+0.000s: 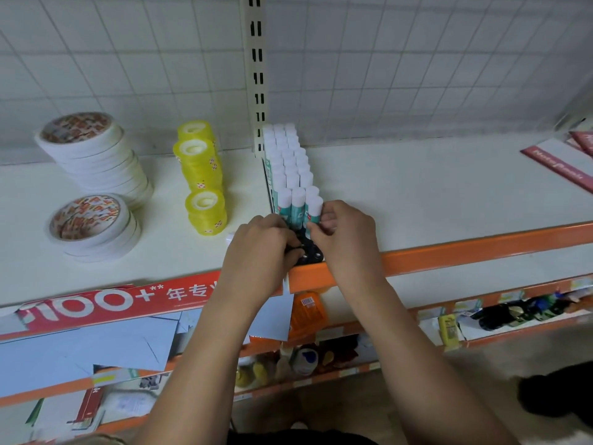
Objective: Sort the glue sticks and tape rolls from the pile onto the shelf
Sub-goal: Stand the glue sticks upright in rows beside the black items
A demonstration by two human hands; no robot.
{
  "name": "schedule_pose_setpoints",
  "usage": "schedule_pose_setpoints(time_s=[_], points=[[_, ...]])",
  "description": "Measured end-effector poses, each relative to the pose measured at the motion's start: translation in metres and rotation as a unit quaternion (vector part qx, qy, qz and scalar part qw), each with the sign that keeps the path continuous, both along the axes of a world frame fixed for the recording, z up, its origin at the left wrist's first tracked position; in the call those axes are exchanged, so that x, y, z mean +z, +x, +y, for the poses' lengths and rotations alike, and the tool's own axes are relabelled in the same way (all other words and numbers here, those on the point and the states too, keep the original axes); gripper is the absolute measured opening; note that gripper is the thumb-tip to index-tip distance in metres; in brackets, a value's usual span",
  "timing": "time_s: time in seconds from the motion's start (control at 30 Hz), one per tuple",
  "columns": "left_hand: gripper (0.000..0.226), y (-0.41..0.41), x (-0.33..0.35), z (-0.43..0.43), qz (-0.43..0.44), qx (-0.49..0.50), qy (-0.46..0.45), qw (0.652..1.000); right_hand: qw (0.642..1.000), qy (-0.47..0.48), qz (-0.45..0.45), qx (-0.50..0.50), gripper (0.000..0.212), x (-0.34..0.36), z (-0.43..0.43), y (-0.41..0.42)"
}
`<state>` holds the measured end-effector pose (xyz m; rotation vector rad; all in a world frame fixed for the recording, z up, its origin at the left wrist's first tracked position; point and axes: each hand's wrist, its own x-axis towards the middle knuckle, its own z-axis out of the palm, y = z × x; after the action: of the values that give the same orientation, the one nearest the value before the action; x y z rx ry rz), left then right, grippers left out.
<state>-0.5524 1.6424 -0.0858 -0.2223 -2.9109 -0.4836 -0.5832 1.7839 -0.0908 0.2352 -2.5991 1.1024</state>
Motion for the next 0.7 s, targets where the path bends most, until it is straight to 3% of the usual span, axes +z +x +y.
schedule_pose_setpoints(time_s=[0.17,0.27,0.37,0.7], points=[[0.022,0.007,0.006,-0.022,0.047,-0.013,0.008,0.999,0.997,0.040,-0.071,0.002,0.042,0.006,0.013,0.008],[0.023,0.009,0.007,-0.041,0.029,-0.028,0.014,0.999,0.999,0.035,-0.037,0.006,0.022,0.008,0.008,0.022],[0.023,0.009,0.007,-0.046,0.009,-0.042,0.017,0.999,0.997,0.026,-0.061,0.047,0.009,0.009,-0.008,0.027],[0.031,0.002,0.011,-0.037,0.006,-0.037,-0.026,0.999,0.992,0.057,-0.085,0.073,0.016,0.005,-0.018,0.024]])
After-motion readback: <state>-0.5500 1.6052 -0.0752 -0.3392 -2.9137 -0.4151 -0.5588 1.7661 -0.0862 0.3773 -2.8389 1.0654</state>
